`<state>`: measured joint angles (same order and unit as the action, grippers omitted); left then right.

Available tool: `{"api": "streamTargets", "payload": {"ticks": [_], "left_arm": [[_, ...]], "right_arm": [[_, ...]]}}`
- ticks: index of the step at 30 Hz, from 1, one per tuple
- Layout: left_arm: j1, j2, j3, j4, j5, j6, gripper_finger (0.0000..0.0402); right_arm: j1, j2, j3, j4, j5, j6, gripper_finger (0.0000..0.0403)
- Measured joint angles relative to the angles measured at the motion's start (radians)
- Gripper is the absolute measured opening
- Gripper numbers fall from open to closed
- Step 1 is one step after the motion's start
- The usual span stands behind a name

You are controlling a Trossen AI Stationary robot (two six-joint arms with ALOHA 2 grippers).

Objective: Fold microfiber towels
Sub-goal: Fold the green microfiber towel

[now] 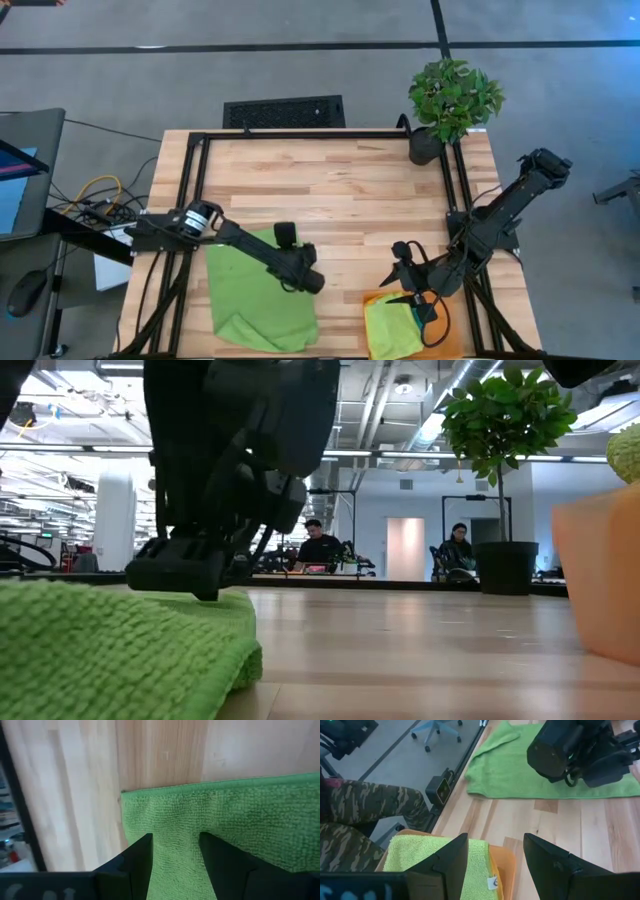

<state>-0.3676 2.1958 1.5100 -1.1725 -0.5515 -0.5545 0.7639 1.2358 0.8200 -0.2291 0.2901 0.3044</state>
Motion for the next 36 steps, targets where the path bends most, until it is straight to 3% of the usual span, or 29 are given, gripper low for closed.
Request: {"api": "streamTargets", "payload": {"ticks": [9, 18, 25, 32, 36], "left_arm": [[0.073, -0.006, -0.036, 0.026, -0.060, 0.077, 0.0162], [0.242, -0.006, -0.039, 0.122, -0.123, 0.257, 0.0162], [0.303, -0.046, -0.044, 0.151, -0.178, 0.285, 0.0162], [0.238, -0.286, -0.042, 0.143, 0.015, 0.315, 0.0162], [0.179, -0.437, -0.040, 0.106, 0.229, 0.274, 0.0162]], "right_arm": [[0.000, 0.000, 0.000, -0.003, 0.000, 0.000, 0.0216], [-0.001, 0.000, 0.000, -0.003, 0.000, 0.000, 0.0216], [-0.001, 0.000, 0.000, -0.005, 0.005, 0.000, 0.0216], [-0.021, 0.000, 0.000, -0.016, 0.031, -0.002, 0.0216], [-0.057, 0.001, 0.000, -0.026, 0.027, -0.027, 0.0216]]}}
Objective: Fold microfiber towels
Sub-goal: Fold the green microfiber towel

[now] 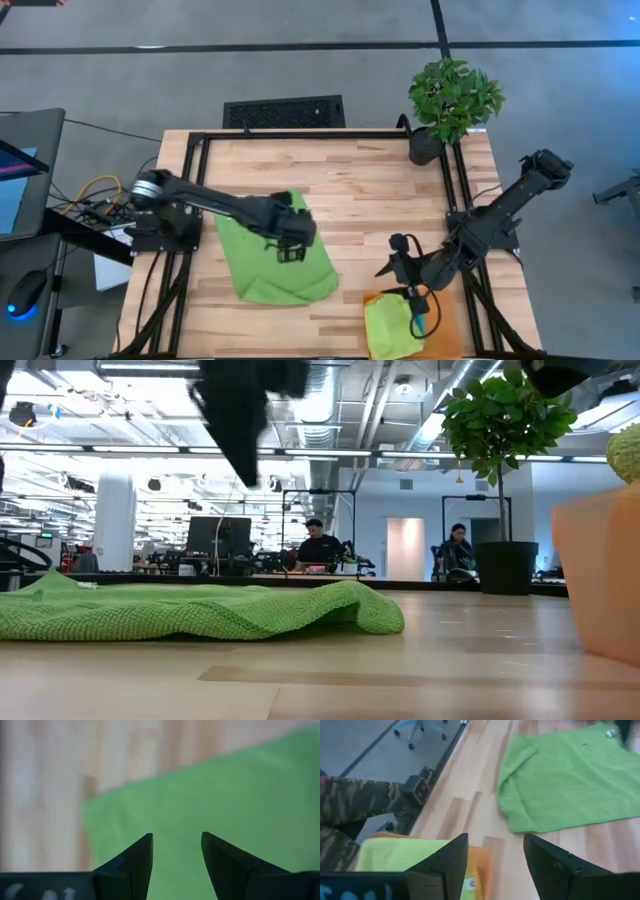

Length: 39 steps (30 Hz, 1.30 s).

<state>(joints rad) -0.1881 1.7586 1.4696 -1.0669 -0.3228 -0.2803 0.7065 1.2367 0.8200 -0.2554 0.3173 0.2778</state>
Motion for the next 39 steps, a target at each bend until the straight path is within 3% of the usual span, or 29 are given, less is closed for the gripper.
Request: {"api": "streamTargets", "payload": {"ticks": [3, 10, 20, 30, 39], "left_arm": [[-0.051, -0.077, 0.000, -0.053, 0.082, -0.142, 0.0162], [-0.203, -0.122, -0.001, -0.175, 0.082, -0.424, 0.0162], [-0.376, -0.123, -0.175, -0.060, 0.132, -0.685, 0.0162], [-0.384, -0.123, -0.442, 0.217, 0.207, -0.754, 0.0162], [-0.352, -0.123, -0.532, 0.355, 0.282, -0.693, 0.0162]], "right_arm": [[-0.032, 0.010, 0.000, 0.001, -0.003, -0.041, 0.0216], [-0.128, 0.029, -0.001, -0.001, -0.040, -0.070, 0.0216], [-0.264, 0.132, 0.027, 0.077, -0.214, -0.182, 0.0216], [-0.324, 0.378, 0.202, 0.016, -0.237, -0.286, 0.0216], [-0.321, 0.474, 0.301, -0.059, -0.239, -0.287, 0.0216]]}}
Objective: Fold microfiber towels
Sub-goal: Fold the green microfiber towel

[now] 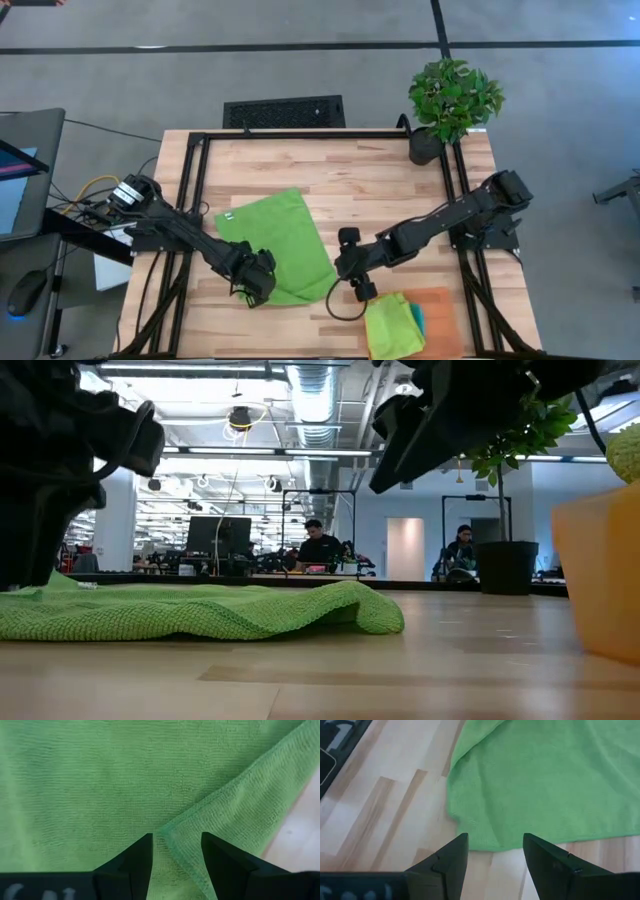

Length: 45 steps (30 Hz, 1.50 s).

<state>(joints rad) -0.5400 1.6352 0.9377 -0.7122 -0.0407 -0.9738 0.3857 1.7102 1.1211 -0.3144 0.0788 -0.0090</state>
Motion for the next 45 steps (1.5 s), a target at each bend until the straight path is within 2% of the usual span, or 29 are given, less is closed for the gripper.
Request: {"api": "streamTargets", "payload": {"ticks": [10, 18, 24, 28, 34, 45], "left_arm": [[0.003, -0.007, -0.110, 0.118, 0.071, -0.039, 0.0162], [0.003, -0.008, -0.116, 0.242, 0.086, 0.041, 0.0162], [0.003, -0.008, -0.116, 0.240, 0.083, 0.053, 0.0161], [0.003, -0.007, -0.116, 0.235, 0.079, 0.061, 0.0127], [0.002, -0.005, -0.117, 0.233, 0.079, 0.088, 0.0017], [0.002, -0.005, -0.091, 0.230, 0.082, 0.065, 0.0007]], "right_arm": [[0.000, 0.009, 0.010, 0.008, 0.000, 0.000, 0.0216], [0.000, 0.009, 0.010, 0.009, 0.000, 0.000, 0.0216], [-0.002, 0.009, 0.010, 0.011, 0.000, 0.001, 0.0216], [-0.002, 0.009, 0.010, 0.011, 0.000, 0.001, 0.0216], [-0.002, 0.009, 0.010, 0.011, 0.004, 0.001, 0.0204], [-0.002, 0.009, 0.009, 0.009, 0.005, 0.001, 0.0162]]}}
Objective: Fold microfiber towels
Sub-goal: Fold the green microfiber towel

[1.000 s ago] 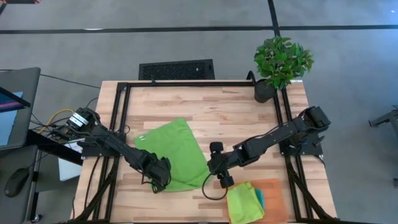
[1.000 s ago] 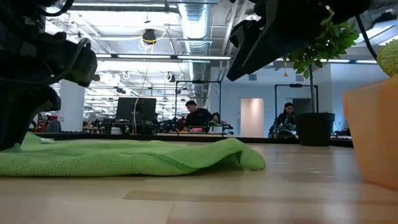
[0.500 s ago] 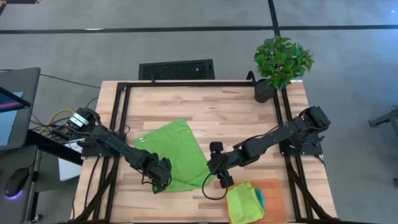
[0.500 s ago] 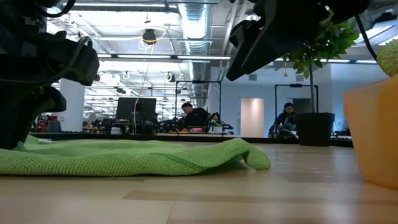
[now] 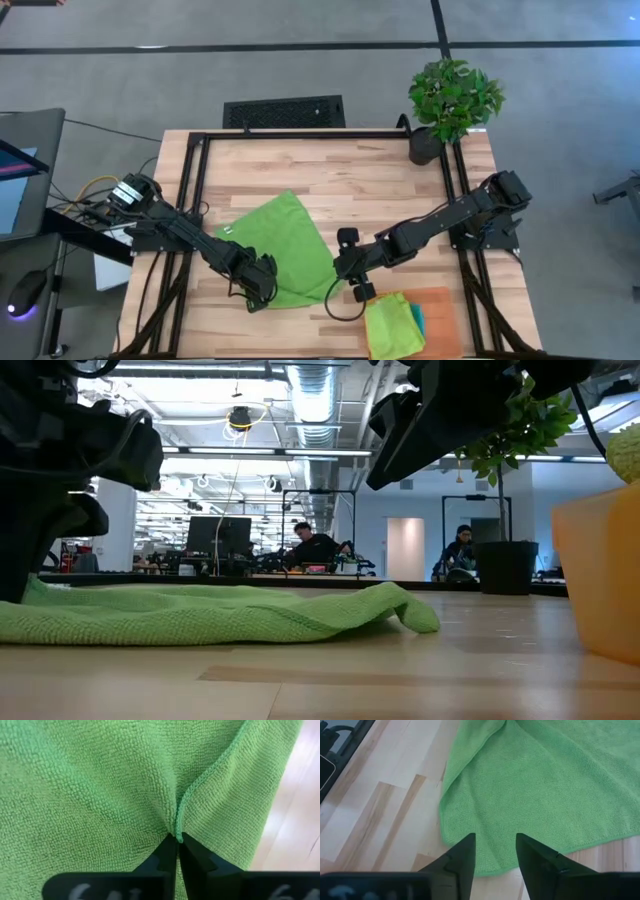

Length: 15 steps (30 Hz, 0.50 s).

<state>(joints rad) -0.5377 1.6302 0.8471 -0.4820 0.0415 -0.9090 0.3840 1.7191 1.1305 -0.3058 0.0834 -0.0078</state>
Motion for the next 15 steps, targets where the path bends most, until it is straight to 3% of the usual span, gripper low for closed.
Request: {"api": "streamTargets", "payload": {"ticks": [7, 15], "left_arm": [[0.000, 0.000, 0.000, 0.006, -0.004, -0.024, 0.0030], [0.004, 0.000, 0.001, 0.004, -0.011, -0.074, 0.0100]], "right_arm": [[0.000, 0.000, 0.000, 0.000, 0.000, 0.000, 0.0149], [0.000, 0.000, 0.000, 0.000, 0.000, 0.001, 0.0138]]}}
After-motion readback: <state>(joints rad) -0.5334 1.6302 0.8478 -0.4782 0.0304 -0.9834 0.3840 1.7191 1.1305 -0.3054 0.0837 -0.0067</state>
